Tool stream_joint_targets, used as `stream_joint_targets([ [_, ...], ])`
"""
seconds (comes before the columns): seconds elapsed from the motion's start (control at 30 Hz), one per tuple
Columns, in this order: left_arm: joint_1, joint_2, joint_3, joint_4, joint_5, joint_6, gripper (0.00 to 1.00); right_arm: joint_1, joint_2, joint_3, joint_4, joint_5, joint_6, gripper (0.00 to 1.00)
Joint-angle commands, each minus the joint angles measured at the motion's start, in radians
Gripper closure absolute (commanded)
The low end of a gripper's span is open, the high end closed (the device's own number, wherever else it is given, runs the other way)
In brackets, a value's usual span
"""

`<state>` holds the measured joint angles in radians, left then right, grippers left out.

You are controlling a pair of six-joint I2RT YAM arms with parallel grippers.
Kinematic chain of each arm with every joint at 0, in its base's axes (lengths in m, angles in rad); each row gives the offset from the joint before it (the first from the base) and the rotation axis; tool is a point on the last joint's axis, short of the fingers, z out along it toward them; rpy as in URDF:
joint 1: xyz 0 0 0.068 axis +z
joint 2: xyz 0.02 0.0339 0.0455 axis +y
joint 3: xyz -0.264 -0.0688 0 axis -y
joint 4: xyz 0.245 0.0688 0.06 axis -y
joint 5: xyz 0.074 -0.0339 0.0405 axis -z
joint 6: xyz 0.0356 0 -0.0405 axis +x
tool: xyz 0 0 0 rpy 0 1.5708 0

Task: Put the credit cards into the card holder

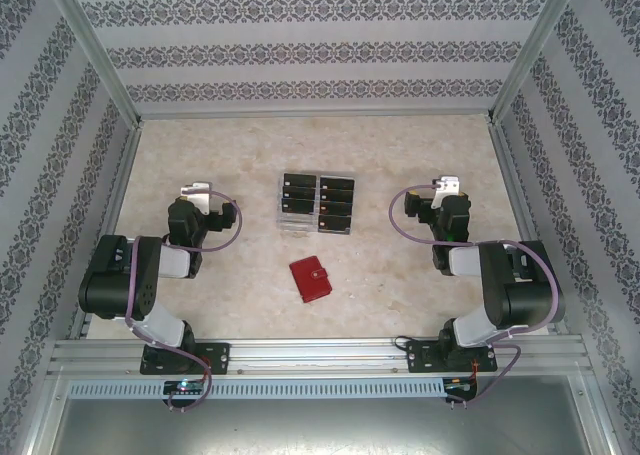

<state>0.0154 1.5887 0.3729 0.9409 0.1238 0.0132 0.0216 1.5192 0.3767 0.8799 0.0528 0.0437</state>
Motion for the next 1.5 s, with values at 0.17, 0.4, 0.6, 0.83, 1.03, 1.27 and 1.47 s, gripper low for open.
stream_joint_targets([
  [0.17,0.008,-0.004,0.026,-0.030,-0.047,-0.018,0.00,-0.003,-0.005,0.008,0.021,-0.034,-0.025,0.02],
  [0.4,0.006,-0.003,0.030,-0.037,-0.053,-0.015,0.00,-0.015,-0.004,0.013,0.013,-0.053,-0.015,0.02],
  [0.6,0.007,-0.004,0.031,-0.038,-0.050,-0.016,0.00,-0.026,-0.003,0.014,0.011,-0.070,-0.004,0.02],
  [0.83,0.009,-0.007,0.027,-0.033,-0.046,-0.017,0.00,-0.032,-0.009,0.001,0.031,-0.083,0.002,0.02],
  [1.03,0.008,-0.171,0.083,-0.267,-0.070,-0.022,0.00,-0.029,-0.180,-0.018,-0.072,0.003,0.025,0.02],
  [1.27,0.003,-0.435,0.228,-0.665,-0.149,-0.164,0.00,-0.047,-0.501,0.170,-0.656,-0.031,0.469,0.02],
  [1.47,-0.013,-0.624,0.276,-0.964,-0.035,-0.336,0.00,-0.002,-0.608,0.264,-0.844,-0.338,0.524,0.08],
])
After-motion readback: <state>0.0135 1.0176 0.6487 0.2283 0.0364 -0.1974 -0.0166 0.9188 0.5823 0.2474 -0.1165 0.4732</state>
